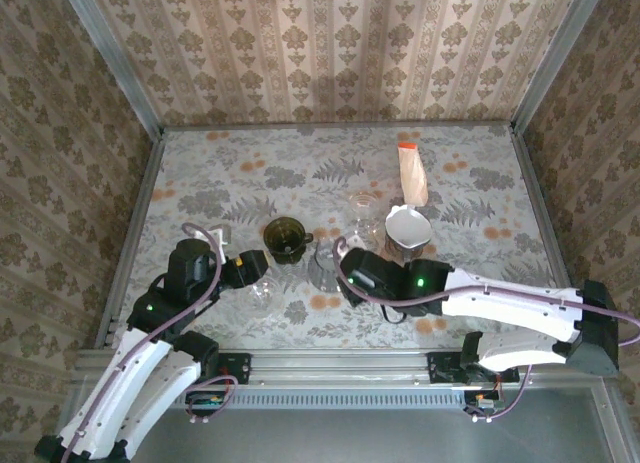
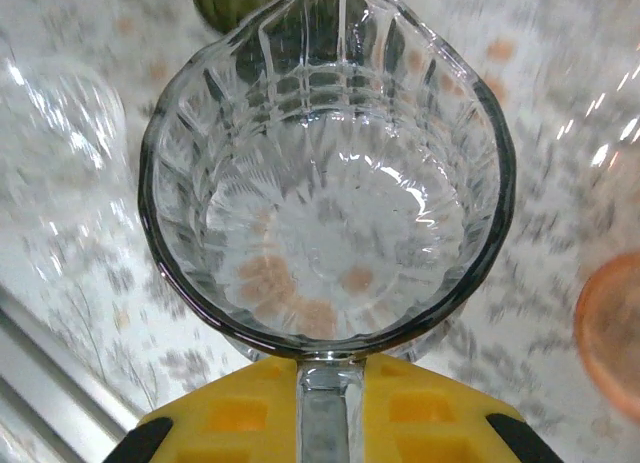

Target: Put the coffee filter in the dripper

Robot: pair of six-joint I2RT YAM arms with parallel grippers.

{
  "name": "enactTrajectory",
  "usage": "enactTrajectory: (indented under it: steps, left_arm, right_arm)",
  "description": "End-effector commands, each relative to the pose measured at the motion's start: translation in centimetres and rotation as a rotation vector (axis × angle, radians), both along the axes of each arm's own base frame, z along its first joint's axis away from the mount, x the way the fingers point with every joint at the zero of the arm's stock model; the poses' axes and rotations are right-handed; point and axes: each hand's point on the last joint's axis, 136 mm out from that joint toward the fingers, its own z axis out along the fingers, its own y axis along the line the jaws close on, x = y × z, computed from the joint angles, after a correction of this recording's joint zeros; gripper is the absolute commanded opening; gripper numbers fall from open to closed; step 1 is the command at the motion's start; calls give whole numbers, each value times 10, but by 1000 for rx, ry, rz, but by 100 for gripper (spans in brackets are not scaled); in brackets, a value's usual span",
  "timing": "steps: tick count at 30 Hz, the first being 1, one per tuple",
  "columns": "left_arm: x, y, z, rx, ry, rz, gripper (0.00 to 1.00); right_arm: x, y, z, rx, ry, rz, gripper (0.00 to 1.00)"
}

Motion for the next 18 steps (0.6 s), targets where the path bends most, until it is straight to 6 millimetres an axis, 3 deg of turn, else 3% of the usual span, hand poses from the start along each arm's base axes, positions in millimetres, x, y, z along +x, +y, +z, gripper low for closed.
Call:
enactTrajectory:
  steps: [1, 7, 18]
  left_arm:
    - [3, -3, 4, -23, -11, -6, 77]
    - [2, -5, 0, -31, 13, -11, 77]
    - [4, -7, -4, -39, 26, -6, 77]
  right_arm:
    - [-12, -3, -20, 24, 48, -21, 3]
    - [-16, -4, -54, -25, 67, -18, 2]
    - [-23, -3, -72, -41, 101, -1, 6]
